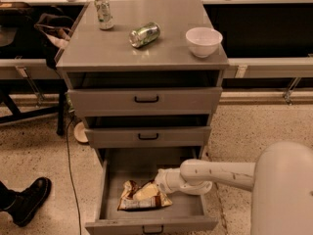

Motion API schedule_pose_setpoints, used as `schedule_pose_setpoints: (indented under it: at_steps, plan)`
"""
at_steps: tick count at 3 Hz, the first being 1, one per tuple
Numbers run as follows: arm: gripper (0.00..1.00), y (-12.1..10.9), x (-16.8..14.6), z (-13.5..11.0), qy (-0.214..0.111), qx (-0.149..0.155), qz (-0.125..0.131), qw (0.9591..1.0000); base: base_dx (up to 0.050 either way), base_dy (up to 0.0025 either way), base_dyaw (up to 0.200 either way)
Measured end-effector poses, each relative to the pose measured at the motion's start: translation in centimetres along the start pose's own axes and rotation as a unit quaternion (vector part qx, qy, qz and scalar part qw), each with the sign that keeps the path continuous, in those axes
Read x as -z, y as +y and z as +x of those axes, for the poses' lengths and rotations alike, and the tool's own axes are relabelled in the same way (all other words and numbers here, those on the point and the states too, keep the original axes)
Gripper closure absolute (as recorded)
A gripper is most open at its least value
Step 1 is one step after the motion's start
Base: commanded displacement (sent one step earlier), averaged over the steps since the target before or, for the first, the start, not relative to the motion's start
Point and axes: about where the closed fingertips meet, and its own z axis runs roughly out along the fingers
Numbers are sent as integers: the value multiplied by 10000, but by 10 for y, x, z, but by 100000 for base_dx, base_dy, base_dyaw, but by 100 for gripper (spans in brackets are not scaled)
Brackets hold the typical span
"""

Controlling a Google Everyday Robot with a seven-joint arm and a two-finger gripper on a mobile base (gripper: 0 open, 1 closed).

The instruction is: Pick brown chip bag from bottom drawer and place on counter

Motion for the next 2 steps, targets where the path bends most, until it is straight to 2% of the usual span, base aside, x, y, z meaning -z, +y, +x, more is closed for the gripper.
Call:
schedule_pose_setpoints:
  at_steps: [1,2]
  plan:
    - [0,-5,-16,10,3,-160,-39,9999,0,0,0]
    - [0,-14,-38,18,-104,-288,45,9995,0,0,0]
